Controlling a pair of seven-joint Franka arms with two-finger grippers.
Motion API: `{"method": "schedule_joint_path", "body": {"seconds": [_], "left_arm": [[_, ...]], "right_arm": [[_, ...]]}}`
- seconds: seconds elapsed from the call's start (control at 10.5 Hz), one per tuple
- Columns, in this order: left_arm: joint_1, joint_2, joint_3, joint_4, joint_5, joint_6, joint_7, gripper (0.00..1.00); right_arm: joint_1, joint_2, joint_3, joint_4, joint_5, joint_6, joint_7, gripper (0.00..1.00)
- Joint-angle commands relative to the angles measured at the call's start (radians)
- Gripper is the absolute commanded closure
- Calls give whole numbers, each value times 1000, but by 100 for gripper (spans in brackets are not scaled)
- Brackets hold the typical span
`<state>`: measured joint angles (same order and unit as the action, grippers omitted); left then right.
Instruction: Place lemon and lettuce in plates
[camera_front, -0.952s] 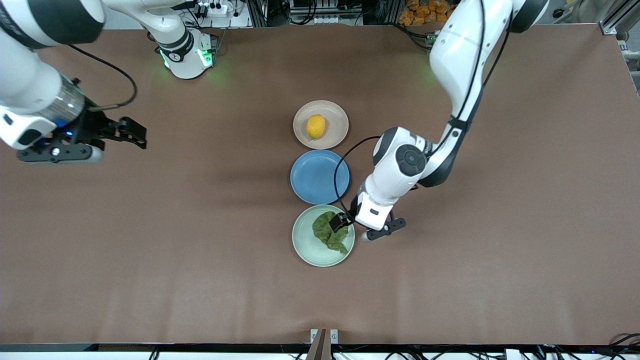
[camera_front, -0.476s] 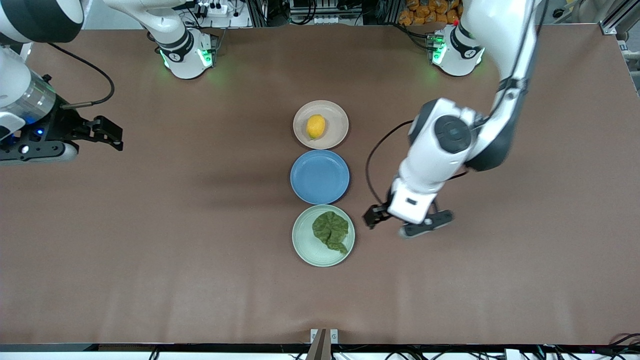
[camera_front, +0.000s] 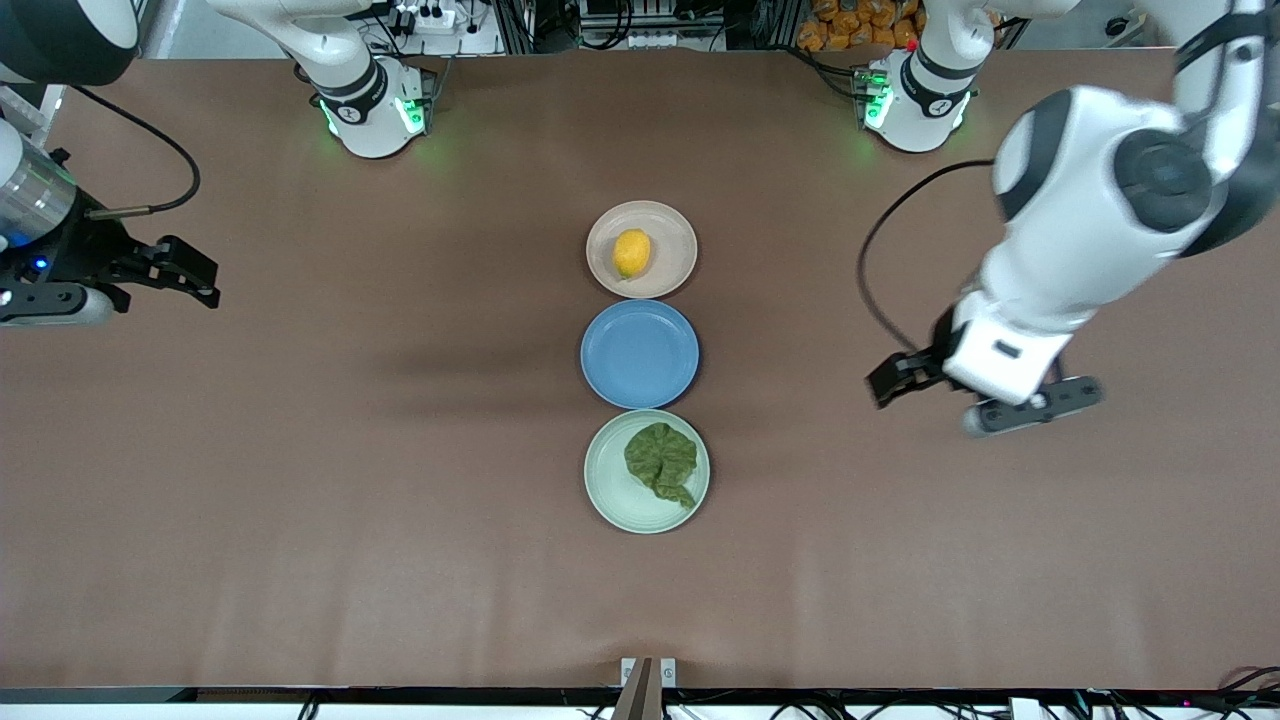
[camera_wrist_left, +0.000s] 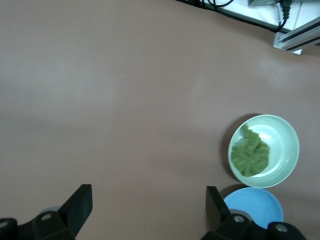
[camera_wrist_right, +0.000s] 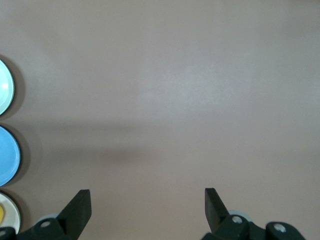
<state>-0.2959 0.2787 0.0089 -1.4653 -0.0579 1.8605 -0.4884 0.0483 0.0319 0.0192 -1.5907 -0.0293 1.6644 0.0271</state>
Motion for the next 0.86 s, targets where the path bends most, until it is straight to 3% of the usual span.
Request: {"method": "schedule_joint_path", "body": {"seconds": [0.0, 0.48, 0.76], "left_arm": [[76, -74, -6, -27, 23, -84, 162, 0], [121, -196, -7, -41, 81, -248, 244, 0], [144, -242, -7, -90, 82, -265, 245, 0]], "right_arm": [[-1, -35, -2, -31, -1, 14, -4, 0], [4, -40, -16, -40, 45, 12, 13, 0], [1, -40, -16, -40, 40, 15, 11, 0]]}}
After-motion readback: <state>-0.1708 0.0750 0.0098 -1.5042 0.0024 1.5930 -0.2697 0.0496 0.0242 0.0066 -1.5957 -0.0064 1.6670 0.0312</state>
